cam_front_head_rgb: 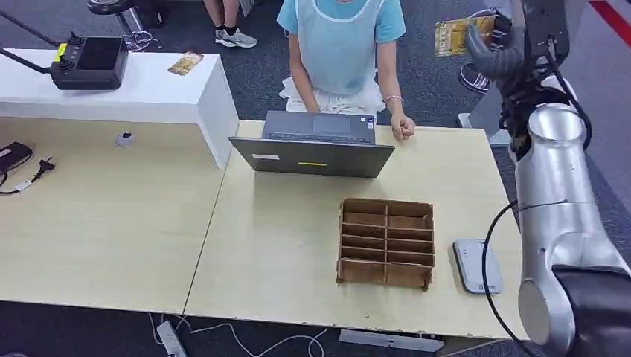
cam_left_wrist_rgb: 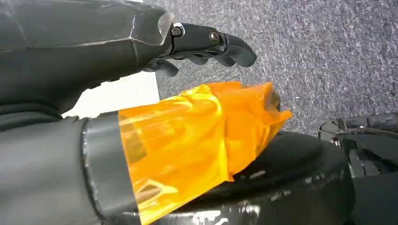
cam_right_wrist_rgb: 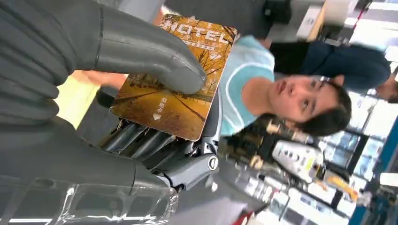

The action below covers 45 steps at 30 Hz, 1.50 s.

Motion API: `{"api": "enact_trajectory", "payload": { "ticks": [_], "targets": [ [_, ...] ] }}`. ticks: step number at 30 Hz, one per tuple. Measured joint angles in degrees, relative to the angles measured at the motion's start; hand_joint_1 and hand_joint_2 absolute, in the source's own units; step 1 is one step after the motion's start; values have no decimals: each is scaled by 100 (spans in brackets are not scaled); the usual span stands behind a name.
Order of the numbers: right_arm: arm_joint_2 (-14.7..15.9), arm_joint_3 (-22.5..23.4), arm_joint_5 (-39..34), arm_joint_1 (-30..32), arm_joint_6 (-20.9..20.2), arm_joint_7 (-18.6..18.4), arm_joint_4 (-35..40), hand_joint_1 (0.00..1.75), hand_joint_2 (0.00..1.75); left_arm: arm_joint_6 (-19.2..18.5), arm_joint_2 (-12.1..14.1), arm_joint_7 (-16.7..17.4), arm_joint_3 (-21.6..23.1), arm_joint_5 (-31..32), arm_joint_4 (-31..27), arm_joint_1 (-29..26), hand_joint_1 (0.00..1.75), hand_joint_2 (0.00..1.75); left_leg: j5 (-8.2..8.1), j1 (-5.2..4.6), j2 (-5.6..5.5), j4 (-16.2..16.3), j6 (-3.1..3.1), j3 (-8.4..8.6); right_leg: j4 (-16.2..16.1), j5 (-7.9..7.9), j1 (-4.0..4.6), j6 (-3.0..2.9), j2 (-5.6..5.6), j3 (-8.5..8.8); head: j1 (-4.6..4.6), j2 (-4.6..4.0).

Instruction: Pass the card to the sensor for recognition and then transmit it.

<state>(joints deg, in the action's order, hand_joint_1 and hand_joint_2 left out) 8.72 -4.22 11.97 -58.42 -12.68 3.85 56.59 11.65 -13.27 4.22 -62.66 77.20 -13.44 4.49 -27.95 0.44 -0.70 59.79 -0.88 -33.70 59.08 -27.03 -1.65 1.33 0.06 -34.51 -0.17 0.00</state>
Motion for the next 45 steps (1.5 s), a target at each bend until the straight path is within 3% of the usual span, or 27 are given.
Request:
{"api": "enact_trajectory", "payload": {
  "ticks": [5, 16, 22, 35, 45],
  "targets": [
    [347, 17, -855, 1, -604, -4, -240, 175, 175, 28, 2, 15, -22, -26, 0, -3, 0, 0, 0, 1, 0, 0, 0, 0, 0, 0, 1, 0, -1, 0, 2, 0],
    [968, -13, -2760, 450, -1418, -7, -277, 175, 175, 79, 11, 15, -41, -59, 0, -6, 0, 0, -1, 1, -1, 0, 1, 0, 0, 0, 1, 0, -2, 0, 0, 0],
    [1416, -164, -2924, 755, -1507, 52, -264, 175, 175, 107, 11, 15, -114, -111, 0, -13, 0, 0, -2, 0, -3, 0, 2, -1, -1, 0, 0, 0, -3, 0, 0, 0],
    [2256, -199, -3407, 2026, -1608, 258, 365, 175, 175, 138, 11, 15, -168, -157, 0, -30, 0, 0, -3, 1, -11, -1, 3, -3, -3, -1, 1, 1, -11, 2, 0, 0],
    [2356, -171, -3289, 2925, -1617, 490, 754, 175, 175, 149, 13, 15, -170, -133, 0, -31, 0, 0, -2, 2, -10, -1, 3, -2, -3, -1, 1, 1, -11, 2, 0, 0]
  ]
}}
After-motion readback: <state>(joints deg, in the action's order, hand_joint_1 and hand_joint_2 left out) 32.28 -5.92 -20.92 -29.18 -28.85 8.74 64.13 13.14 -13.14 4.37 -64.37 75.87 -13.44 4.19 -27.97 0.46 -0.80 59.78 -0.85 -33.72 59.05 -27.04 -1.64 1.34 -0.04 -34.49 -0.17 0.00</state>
